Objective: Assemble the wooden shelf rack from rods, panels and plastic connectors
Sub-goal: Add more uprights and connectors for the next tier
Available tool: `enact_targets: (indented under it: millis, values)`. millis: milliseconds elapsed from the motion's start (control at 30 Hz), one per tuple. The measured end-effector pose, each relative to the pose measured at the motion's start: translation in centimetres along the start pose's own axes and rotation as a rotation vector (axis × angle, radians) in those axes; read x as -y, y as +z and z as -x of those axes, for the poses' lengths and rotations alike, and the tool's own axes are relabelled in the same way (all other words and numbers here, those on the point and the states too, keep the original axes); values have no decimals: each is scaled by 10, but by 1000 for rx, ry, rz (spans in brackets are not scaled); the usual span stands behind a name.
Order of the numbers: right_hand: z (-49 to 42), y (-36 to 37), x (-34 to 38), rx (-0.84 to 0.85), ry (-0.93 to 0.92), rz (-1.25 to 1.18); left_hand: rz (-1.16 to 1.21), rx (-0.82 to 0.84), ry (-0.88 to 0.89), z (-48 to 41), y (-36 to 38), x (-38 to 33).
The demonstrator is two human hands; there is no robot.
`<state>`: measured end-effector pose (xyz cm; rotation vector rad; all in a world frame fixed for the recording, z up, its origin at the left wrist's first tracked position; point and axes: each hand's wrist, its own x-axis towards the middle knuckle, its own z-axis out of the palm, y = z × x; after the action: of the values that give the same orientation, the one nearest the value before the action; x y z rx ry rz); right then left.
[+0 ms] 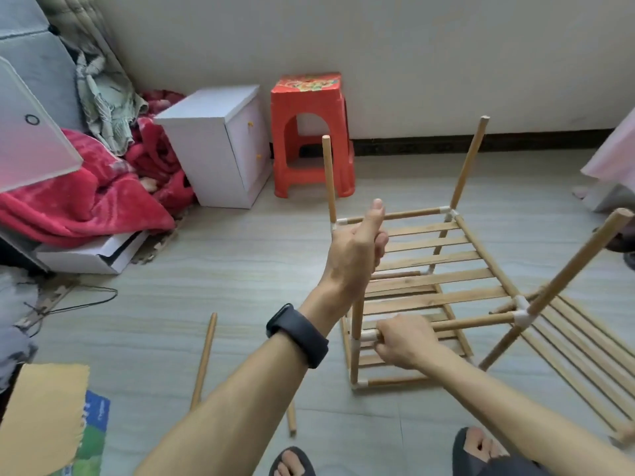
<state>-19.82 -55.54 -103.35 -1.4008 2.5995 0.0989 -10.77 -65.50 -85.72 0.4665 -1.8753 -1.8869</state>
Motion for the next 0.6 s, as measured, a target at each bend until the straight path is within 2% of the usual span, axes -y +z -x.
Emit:
enact_targets:
  millis: [100, 300, 600]
  values:
    - [-1, -2, 3, 40, 47, 30, 20, -132, 84, 3, 16, 12]
    - [-6, 3, 3, 61, 25, -14, 113, -146, 208, 1, 11, 27]
    - [-17, -4, 0, 53, 35, -4, 50, -184, 134, -19, 5, 21]
